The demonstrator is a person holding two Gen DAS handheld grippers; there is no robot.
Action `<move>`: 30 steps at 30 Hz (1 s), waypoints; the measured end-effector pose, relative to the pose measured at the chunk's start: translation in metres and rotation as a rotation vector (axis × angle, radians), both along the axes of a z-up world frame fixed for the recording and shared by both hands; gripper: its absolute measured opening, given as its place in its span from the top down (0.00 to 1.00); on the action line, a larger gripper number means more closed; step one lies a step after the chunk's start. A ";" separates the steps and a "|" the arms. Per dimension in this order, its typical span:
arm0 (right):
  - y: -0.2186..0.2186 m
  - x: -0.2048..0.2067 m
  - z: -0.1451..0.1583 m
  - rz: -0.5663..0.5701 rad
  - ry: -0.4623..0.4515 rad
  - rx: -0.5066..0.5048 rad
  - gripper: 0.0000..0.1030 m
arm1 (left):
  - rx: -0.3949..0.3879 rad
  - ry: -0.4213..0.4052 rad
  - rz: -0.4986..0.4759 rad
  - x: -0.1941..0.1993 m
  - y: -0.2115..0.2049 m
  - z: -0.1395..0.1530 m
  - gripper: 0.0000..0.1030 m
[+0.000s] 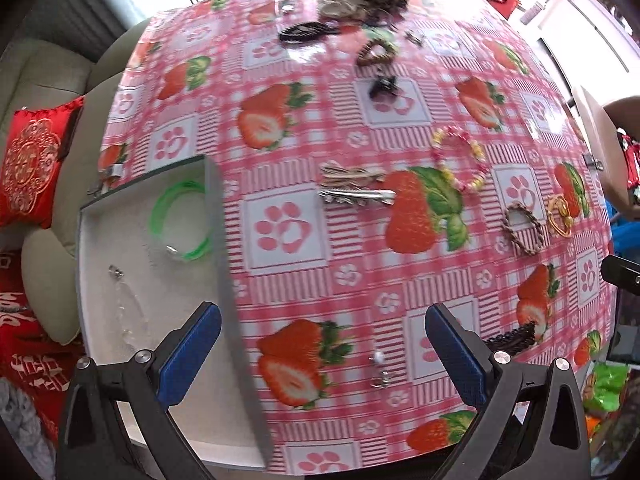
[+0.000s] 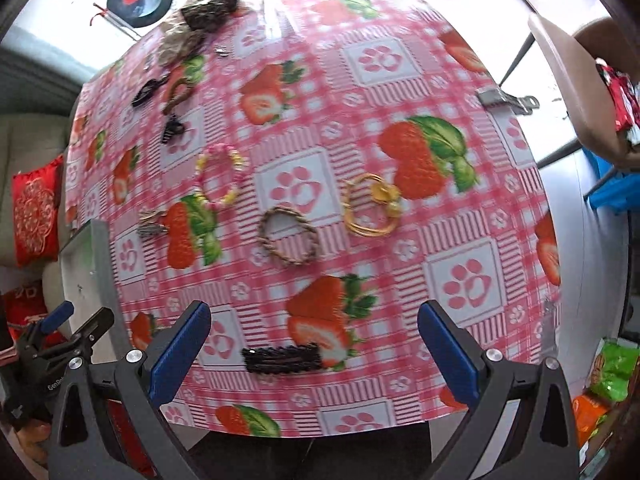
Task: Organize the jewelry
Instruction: 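Move both open tools back over the jewelry on the tablecloth, then grasp the gold hoop with the right tool while the left grasps the pink-yellow beaded bracelet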
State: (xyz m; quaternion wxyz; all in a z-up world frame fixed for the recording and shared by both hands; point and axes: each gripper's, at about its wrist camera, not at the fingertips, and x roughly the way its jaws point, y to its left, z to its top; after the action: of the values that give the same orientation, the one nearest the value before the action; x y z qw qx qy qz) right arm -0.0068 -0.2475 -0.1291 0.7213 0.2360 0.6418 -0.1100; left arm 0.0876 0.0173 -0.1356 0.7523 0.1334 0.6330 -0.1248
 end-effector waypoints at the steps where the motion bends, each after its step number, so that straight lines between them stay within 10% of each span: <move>1: -0.004 -0.003 -0.003 -0.008 0.007 0.006 0.00 | 0.001 0.006 -0.004 -0.002 -0.004 -0.002 0.00; 30: -0.060 -0.007 -0.049 -0.058 0.048 -0.028 0.00 | -0.058 0.029 -0.014 0.022 -0.063 -0.035 0.07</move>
State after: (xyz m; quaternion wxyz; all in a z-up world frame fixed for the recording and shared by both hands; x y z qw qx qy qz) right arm -0.0143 -0.3078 -0.1780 0.7053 0.2418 0.6503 -0.1455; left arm 0.1091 -0.0459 -0.1704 0.7458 0.1141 0.6389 -0.1500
